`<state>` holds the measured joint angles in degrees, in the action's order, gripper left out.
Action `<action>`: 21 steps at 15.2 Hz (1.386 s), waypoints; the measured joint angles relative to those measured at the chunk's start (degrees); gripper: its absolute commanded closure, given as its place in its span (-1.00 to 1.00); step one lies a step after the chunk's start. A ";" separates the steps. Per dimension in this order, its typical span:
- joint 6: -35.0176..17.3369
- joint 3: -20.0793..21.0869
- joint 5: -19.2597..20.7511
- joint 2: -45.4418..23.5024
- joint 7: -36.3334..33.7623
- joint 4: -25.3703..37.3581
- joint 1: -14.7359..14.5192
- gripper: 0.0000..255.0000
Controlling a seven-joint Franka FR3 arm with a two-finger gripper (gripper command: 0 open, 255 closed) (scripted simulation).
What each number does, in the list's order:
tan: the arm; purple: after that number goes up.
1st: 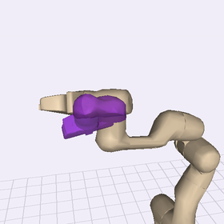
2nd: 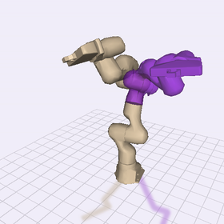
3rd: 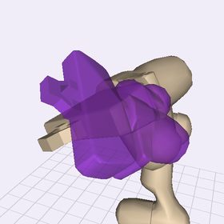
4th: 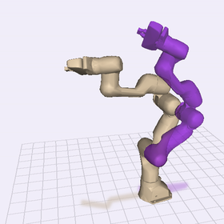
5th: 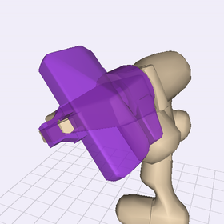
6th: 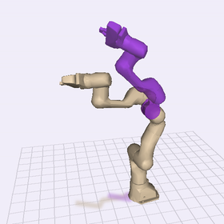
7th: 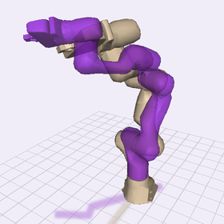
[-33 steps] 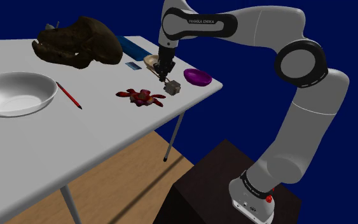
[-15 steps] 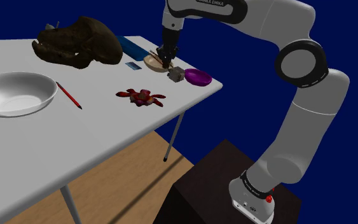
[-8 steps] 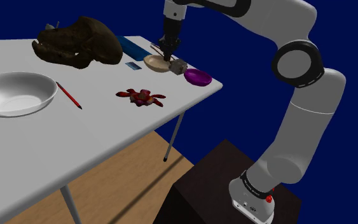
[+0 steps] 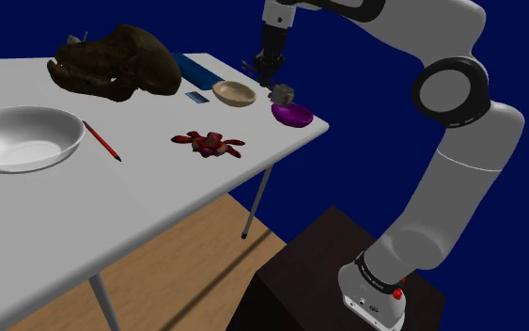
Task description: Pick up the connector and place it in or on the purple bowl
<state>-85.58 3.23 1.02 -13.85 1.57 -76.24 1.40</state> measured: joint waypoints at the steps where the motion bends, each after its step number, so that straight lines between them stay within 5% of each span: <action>1: -0.25 -0.46 -0.06 1.01 1.20 -1.24 0.79 1.00; 12: -1.84 -6.39 -0.08 5.15 15.57 -6.74 9.33 1.00; 21: -8.78 -7.02 0.03 6.76 16.99 -15.28 10.16 1.00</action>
<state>-94.36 -3.79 1.05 -7.09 18.56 -91.52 11.55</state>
